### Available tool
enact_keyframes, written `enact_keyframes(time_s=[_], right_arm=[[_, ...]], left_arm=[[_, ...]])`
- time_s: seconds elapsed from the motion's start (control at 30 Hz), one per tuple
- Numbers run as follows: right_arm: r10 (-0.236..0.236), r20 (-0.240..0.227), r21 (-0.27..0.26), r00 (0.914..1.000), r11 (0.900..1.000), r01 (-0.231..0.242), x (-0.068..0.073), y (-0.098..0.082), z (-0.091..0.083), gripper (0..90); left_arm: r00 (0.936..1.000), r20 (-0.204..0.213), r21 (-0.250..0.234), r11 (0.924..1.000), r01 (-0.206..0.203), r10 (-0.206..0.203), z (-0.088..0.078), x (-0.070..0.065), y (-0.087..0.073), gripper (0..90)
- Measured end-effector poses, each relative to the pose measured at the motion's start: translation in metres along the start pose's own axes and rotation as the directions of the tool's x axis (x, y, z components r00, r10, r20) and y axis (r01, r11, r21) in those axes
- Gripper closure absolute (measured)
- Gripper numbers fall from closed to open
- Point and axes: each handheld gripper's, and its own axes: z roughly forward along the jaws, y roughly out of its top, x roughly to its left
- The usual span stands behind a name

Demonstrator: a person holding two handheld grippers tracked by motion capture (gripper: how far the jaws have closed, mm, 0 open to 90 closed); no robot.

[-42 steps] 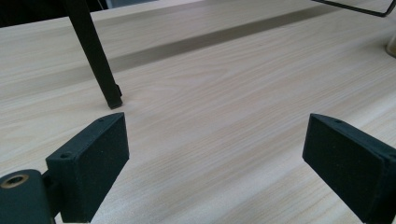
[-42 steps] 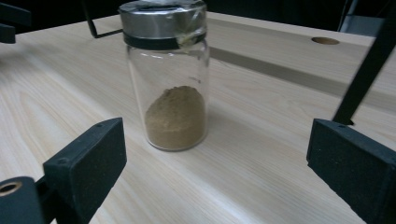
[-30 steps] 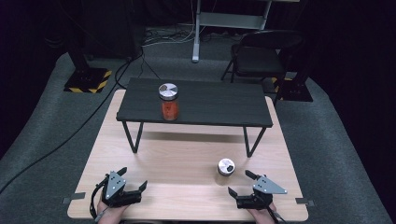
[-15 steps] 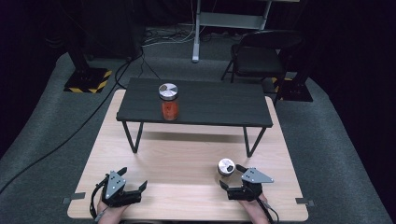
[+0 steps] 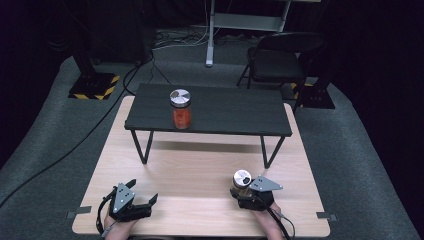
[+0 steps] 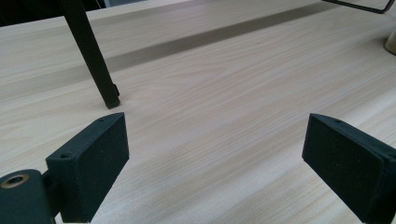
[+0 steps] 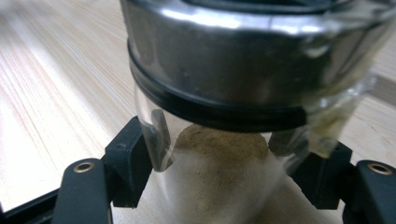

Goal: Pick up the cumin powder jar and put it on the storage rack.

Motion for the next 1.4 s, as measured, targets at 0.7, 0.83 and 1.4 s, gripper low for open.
enact_keyframes(time_s=[0.7, 0.83, 1.4], right_arm=[[0.050, 0.001, 0.018, 0.9988, 0.999, -0.050, 0.002, 0.010, -0.012, 29.3], [0.056, -0.002, 0.034, 0.9984, 0.998, -0.056, -0.001, 0.025, -0.022, 29.3], [0.050, 0.007, 0.043, 0.9987, 0.998, -0.050, -0.006, 0.079, -0.046, 29.3]], left_arm=[[1.0000, 0.004, 0.006, 1.0000, 0.002, -0.002, 0.001, 0.001, 0.001, 7.1], [1.0000, 0.002, 0.005, 1.0000, 0.001, -0.001, 0.001, 0.001, 0.001, 7.1], [1.0000, 0.001, 0.004, 1.0000, -0.005, 0.005, 0.000, 0.000, 0.001, 7.2]])
